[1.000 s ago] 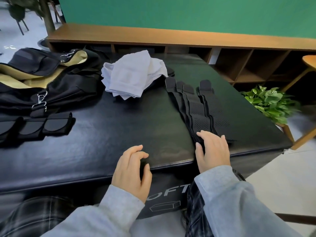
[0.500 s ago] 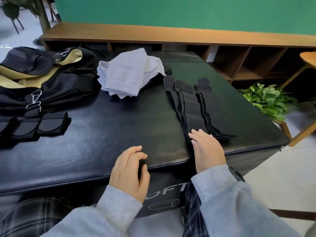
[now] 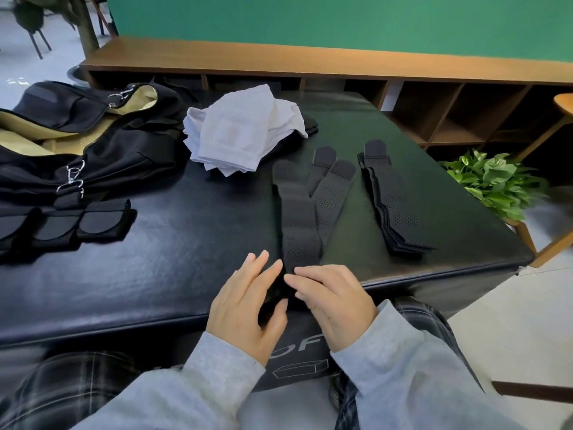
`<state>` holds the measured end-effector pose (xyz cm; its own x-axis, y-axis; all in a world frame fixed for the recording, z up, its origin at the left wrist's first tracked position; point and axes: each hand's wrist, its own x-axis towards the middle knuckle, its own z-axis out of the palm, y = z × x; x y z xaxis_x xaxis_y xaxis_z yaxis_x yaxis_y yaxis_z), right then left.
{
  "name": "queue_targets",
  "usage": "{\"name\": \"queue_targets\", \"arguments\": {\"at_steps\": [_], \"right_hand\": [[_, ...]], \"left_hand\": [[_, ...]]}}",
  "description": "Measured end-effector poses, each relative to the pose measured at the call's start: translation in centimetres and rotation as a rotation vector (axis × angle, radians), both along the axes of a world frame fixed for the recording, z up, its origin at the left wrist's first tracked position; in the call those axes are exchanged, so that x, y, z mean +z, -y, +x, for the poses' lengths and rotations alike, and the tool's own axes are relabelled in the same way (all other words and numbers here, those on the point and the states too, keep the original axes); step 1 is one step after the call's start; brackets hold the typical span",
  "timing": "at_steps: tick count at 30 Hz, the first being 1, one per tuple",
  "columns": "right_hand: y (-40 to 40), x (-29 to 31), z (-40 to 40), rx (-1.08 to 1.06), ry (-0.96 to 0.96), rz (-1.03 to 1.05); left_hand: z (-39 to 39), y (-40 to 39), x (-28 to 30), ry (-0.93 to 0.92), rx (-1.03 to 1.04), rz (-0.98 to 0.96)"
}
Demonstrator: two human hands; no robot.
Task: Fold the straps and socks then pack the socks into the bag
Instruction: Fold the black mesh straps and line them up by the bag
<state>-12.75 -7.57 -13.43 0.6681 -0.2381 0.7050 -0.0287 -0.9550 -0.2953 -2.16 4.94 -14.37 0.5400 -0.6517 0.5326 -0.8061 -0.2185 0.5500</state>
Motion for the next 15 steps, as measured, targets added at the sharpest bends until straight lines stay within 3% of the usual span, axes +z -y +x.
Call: {"name": "queue_targets", "arguments": {"at_steps": [9, 15], "right_hand": [[-1.4, -0.6, 0.6, 0.194, 0.029, 0.078], [0.2, -0.3, 0.6, 0.051, -0.02, 0.166]], "left_hand": [[0.6, 0.1, -0.6, 0.037, -0.041, -0.035], [1.4, 0.0, -1.1, 0.056, -0.113, -0.067]]}}
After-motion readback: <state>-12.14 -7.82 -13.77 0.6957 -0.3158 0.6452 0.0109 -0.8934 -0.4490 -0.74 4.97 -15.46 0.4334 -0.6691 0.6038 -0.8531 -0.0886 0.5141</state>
